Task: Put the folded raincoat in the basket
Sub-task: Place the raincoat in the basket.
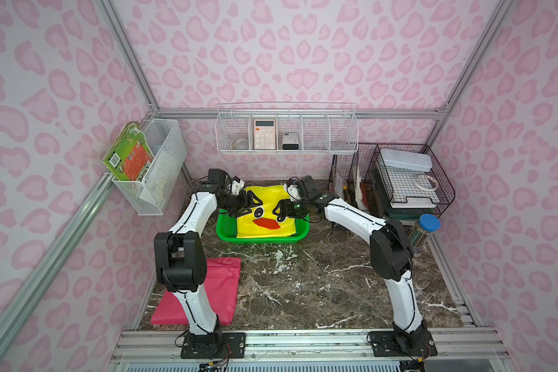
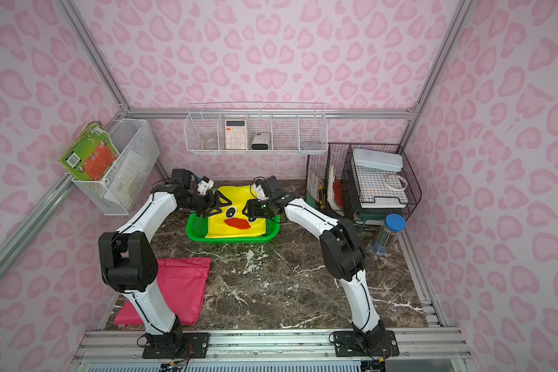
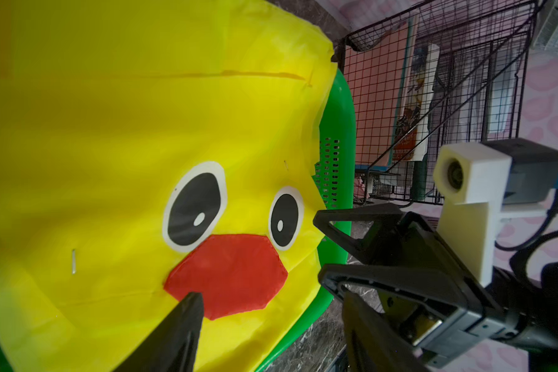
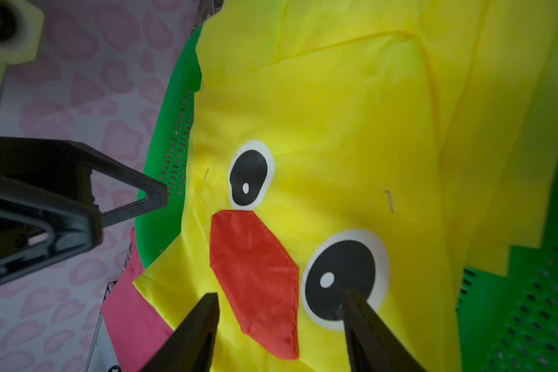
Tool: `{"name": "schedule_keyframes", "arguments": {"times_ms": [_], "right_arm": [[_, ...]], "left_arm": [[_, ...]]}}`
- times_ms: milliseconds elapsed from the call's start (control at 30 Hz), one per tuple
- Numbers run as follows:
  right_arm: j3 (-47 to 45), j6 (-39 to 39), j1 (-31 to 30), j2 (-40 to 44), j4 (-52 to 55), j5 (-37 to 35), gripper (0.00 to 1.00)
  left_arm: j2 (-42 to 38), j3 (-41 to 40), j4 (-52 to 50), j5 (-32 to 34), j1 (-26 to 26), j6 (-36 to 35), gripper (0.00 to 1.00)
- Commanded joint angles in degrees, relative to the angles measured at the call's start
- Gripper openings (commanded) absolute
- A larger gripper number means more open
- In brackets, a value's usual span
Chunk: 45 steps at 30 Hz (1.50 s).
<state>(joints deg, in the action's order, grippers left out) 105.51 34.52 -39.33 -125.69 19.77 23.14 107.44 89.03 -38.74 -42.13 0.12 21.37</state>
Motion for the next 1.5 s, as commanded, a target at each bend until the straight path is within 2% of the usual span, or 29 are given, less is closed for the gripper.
{"name": "schedule_keyframes", "arguments": {"times_ms": [0,267,567,1033,1167,1333,1467], "right_arm": [[0.6,1.2,-0.2,-2.1,-0.4,1.4,0.63],[1.7,3.1,-0.2,-6.6,-0.1,2.4,0.63],[1.5,2.8,-0.7,-5.8,0.3,2.4,0.63],[0.4,-0.2,-1.1,3.3,1.3,2.0,0.63],[-4.2,0.0,-1.9,6.1,-0.7,2.4,0.63],[-10.3,0.9,-3.0,7.0,-4.3,3.2,0.63],[-11.9,1.3,-2.9,5.6,-5.4,3.1,0.63]], "left_arm": [[2.2,-1.4,4.4,-1.3,0.0,2.8,0.73],[10.5,0.0,1.5,2.4,0.1,1.2,0.73],[14.6,0.4,-0.3,4.8,0.9,-0.4,0.73],[0.8,4.6,-2.7,1.8,0.5,-1.1,0.73],[-3.0,0.6,-1.0,0.6,0.0,-0.2,0.73],[-7.1,-8.8,3.5,-0.8,-0.5,1.2,0.73],[-6.8,-12.8,4.9,-0.7,-0.5,1.0,0.73]]}}
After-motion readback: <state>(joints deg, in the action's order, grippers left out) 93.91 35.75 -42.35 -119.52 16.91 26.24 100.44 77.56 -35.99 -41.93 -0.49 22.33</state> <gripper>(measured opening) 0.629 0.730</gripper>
